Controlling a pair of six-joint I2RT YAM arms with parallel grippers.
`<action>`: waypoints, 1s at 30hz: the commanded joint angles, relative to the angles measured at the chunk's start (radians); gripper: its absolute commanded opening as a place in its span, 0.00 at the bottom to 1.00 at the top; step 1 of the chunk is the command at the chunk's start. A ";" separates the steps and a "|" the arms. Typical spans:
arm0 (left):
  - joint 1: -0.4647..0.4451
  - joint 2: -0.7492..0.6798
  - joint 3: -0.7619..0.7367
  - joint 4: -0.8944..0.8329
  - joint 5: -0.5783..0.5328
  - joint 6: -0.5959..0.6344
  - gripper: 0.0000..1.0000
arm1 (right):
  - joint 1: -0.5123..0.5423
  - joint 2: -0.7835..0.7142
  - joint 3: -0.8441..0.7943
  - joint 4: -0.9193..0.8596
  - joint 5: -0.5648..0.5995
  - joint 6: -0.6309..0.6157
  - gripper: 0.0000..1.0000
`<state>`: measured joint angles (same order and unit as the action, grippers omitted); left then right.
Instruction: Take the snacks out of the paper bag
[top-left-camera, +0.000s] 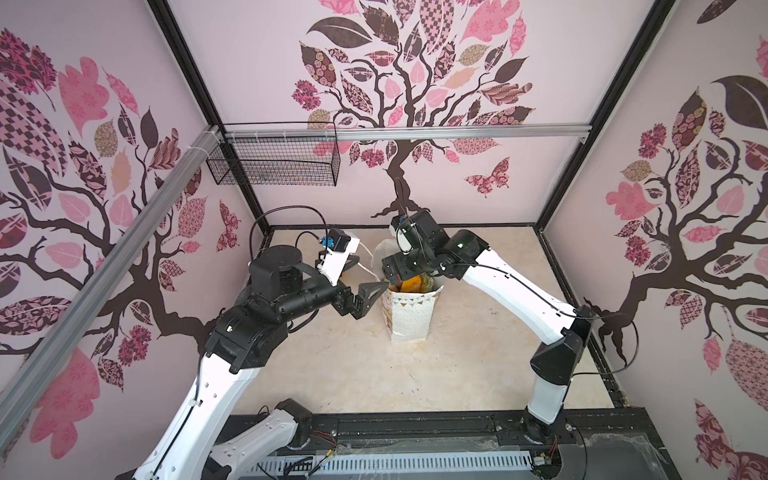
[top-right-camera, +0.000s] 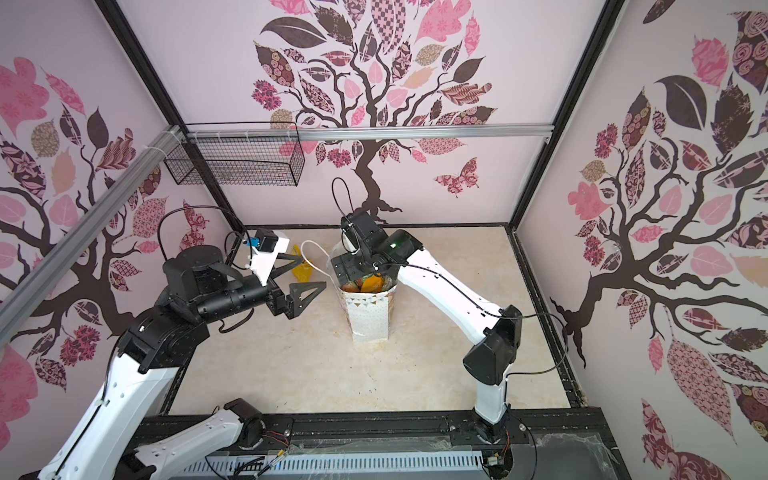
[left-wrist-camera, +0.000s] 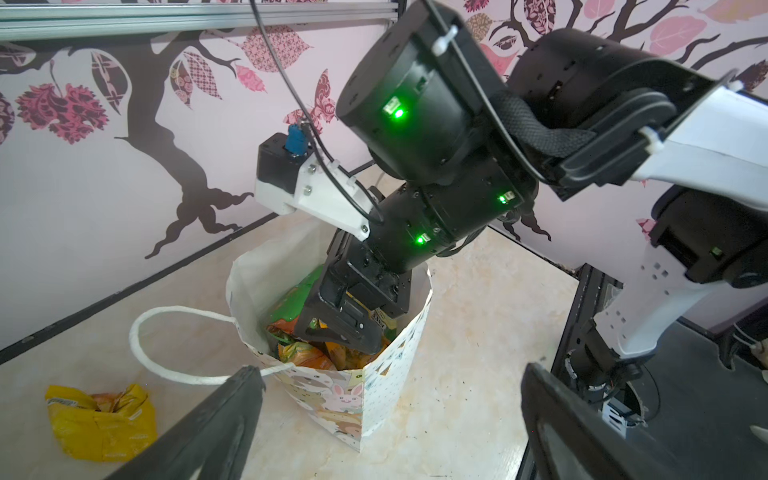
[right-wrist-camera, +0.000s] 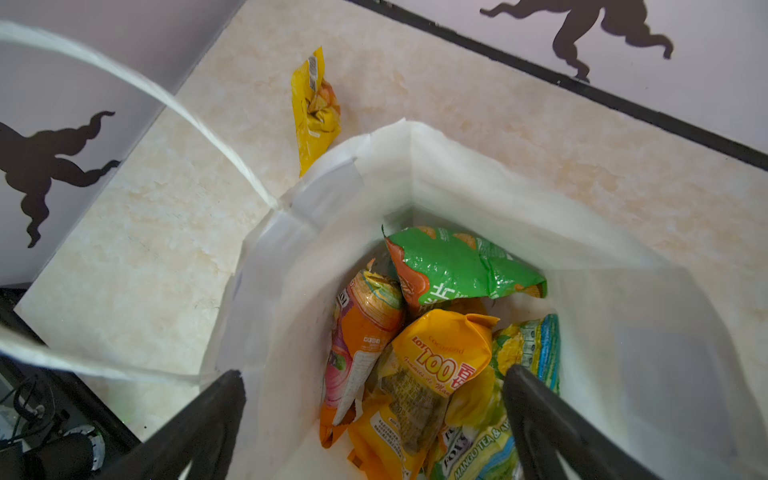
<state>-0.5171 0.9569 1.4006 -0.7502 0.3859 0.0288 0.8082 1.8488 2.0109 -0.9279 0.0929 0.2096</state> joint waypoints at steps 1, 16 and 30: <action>-0.005 -0.020 0.054 -0.041 0.001 0.058 0.99 | -0.017 0.055 0.040 -0.073 -0.036 0.016 1.00; -0.005 -0.020 0.038 -0.077 -0.079 0.083 0.99 | -0.047 0.152 -0.047 -0.028 -0.047 0.035 1.00; -0.005 -0.020 0.023 -0.057 -0.063 0.057 0.99 | -0.048 0.187 -0.223 0.089 -0.038 0.047 0.99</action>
<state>-0.5179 0.9463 1.4227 -0.8318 0.3168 0.0975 0.7650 1.9923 1.8137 -0.8371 0.0551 0.2363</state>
